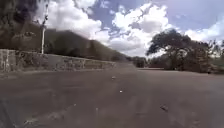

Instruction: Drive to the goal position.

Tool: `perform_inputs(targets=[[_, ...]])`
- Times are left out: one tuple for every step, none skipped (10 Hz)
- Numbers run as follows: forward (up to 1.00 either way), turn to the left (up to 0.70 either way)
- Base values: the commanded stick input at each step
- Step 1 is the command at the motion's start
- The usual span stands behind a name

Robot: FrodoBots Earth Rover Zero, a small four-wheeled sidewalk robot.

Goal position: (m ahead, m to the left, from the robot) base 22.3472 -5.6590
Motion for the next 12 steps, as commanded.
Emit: perform_inputs(targets=[[0.7, 0.0], [0.7, 0.0], [0.7, 0.0], [0.7, 0.0], [0.7, 0.0], [0.7, 0.0], [0.7, 0.0], [0.7, 0.0], [0.7, 0.0], [0.7, 0.0], [0.7, 0.0], [0.7, 0.0]])
